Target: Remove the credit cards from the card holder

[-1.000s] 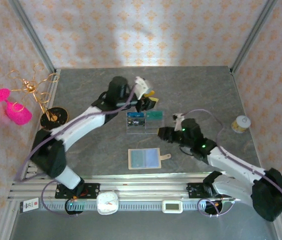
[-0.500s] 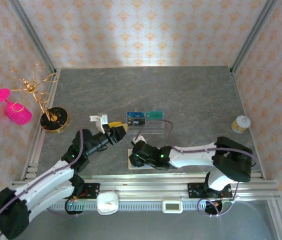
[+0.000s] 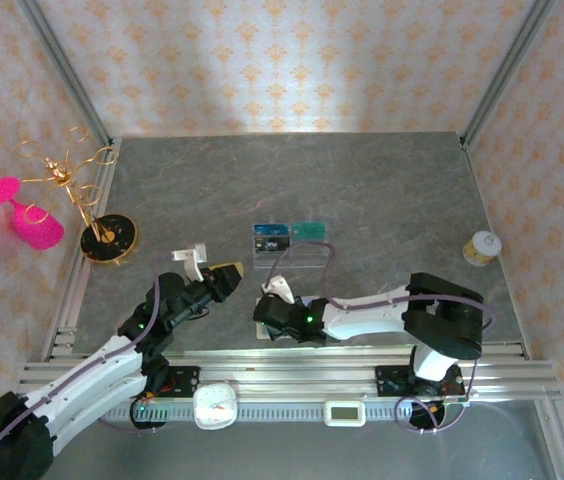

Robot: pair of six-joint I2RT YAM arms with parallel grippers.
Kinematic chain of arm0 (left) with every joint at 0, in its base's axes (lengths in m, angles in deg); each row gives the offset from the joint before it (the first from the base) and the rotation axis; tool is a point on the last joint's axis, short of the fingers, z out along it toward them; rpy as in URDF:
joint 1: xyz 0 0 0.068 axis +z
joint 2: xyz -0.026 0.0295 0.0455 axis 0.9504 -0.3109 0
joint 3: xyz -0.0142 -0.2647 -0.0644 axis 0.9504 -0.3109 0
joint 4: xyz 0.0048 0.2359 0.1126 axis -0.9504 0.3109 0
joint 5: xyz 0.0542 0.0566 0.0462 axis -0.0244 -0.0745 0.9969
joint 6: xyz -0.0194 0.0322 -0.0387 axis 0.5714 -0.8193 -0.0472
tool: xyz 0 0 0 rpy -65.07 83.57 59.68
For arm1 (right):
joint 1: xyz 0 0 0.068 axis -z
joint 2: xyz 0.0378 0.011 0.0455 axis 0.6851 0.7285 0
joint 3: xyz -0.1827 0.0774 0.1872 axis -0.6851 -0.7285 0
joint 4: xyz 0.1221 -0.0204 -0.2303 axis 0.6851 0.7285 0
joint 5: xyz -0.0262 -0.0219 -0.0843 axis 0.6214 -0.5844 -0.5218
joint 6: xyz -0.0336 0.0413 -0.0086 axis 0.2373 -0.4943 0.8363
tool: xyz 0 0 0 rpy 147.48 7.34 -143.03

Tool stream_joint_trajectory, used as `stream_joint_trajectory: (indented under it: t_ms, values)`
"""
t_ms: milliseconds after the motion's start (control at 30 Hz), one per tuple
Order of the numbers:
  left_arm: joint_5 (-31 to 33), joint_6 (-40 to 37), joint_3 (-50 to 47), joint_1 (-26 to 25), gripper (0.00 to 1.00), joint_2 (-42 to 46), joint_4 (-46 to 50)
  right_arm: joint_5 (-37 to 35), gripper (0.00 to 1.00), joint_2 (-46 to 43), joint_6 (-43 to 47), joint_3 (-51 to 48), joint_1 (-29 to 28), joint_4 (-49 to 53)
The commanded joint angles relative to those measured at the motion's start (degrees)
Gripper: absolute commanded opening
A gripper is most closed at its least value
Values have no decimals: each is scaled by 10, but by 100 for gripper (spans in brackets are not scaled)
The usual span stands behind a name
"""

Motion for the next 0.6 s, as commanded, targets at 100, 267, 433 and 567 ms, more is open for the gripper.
stream_joint_trajectory:
  t_ms: [100, 267, 433, 567]
  values:
    - [24, 16, -8, -72, 21, -69, 2, 36, 0, -83, -25, -68, 23, -119]
    - [66, 8, 13, -90, 27, -68, 65, 39, 22, -78, -13, -43, 21, -68]
    - [121, -1, 22, -90, 43, -11, 116, 10, 37, -16, -10, 7, 1, 18]
    - [127, -3, 18, -89, 44, 2, 125, 6, 40, 26, -19, 24, -7, 41]
